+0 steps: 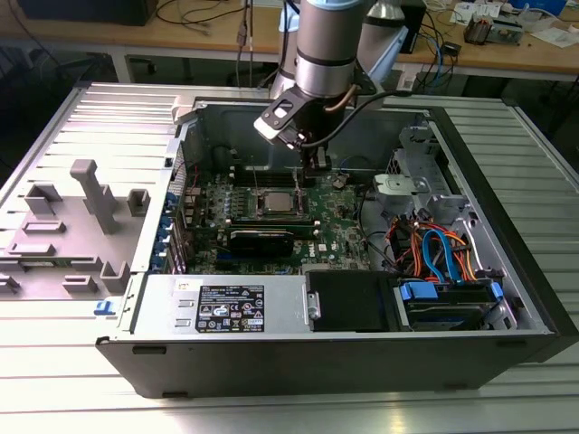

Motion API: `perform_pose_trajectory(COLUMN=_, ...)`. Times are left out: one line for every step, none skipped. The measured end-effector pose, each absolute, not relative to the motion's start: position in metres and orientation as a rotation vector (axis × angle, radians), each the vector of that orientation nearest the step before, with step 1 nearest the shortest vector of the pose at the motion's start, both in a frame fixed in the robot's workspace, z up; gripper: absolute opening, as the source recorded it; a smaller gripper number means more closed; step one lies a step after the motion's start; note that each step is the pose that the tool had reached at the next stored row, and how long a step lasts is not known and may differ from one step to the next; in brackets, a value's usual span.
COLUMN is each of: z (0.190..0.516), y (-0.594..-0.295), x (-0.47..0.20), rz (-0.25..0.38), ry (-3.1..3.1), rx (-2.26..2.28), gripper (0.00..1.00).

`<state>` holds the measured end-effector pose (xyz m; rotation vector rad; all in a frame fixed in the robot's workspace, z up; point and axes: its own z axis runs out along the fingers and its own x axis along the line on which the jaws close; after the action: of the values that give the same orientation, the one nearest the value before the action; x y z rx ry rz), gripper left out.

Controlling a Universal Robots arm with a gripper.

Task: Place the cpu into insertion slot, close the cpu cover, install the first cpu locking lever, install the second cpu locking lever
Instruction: 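Close the cpu cover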

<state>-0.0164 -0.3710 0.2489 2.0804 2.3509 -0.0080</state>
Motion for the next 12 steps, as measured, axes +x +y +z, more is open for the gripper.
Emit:
perform_pose_trajectory(z=0.249, y=-0.371, x=-0.019, rz=-0.008, ry=2.351, rx=2.081, gripper=0.11)
perform_pose_trajectory(z=0.249, y=-0.371, x=-0.020, rz=-0.008, ry=2.351, rx=2.080, gripper=0.11)
perform_pose_trajectory(z=0.249, y=-0.371, x=-0.021, rz=-0.008, ry=2.351, rx=2.080, gripper=0.11)
perform_pose_trajectory(z=0.249, y=-0.371, x=-0.022, rz=-0.008, ry=2.351, rx=2.080, gripper=0.11)
perform_pose_trajectory(z=0.248, y=-0.371, x=-0.023, rz=-0.008, ry=2.351, rx=2.080, gripper=0.11)
perform_pose_trajectory(z=0.248, y=-0.371, x=-0.024, rz=-0.008, ry=2.351, rx=2.080, gripper=0.11)
perform_pose_trajectory(z=0.248, y=-0.371, x=-0.025, rz=-0.008, ry=2.351, rx=2.080, gripper=0.11)
perform_pose_trajectory(z=0.247, y=-0.371, x=-0.029, rz=-0.008, ry=2.351, rx=2.080, gripper=0.11)
perform_pose_trajectory(z=0.246, y=-0.371, x=-0.032, rz=-0.008, ry=2.351, rx=2.080, gripper=0.11)
perform_pose_trajectory(z=0.246, y=-0.371, x=-0.034, rz=-0.008, ry=2.351, rx=2.080, gripper=0.11)
perform_pose_trajectory(z=0.246, y=-0.371, x=-0.035, rz=-0.008, ry=2.351, rx=2.080, gripper=0.11)
perform_pose_trajectory(z=0.245, y=-0.371, x=-0.037, rz=-0.008, ry=2.351, rx=2.080, gripper=0.11)
